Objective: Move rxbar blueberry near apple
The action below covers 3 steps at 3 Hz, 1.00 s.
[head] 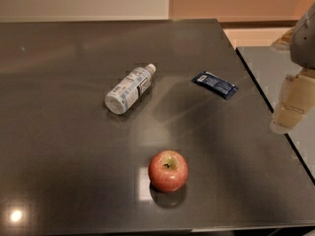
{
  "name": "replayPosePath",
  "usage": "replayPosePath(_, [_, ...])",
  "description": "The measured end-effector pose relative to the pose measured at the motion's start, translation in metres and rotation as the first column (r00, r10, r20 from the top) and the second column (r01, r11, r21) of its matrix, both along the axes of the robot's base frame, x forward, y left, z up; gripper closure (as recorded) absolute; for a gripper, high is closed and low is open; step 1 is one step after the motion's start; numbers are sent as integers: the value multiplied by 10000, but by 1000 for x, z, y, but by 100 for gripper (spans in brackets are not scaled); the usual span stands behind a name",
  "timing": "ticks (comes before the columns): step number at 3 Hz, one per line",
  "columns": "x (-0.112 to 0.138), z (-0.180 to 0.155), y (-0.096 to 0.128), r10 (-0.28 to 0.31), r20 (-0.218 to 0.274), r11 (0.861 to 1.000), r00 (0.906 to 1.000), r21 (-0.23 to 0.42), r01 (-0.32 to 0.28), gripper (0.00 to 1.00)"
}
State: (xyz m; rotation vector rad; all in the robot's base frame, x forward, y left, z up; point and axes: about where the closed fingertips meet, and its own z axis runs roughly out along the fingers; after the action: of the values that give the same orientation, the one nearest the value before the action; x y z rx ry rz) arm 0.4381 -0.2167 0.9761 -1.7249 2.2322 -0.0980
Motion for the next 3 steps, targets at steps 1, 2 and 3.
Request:
replayPosePath(1, [1, 1, 0, -2, 31, 10000, 10000, 18, 2, 0])
replayPosePath(2, [12, -3, -1, -75, 104, 9997, 9999, 254, 72, 0])
replayPosePath(3, [36, -13, -5, -414, 118, 9960, 9991, 798, 403, 0])
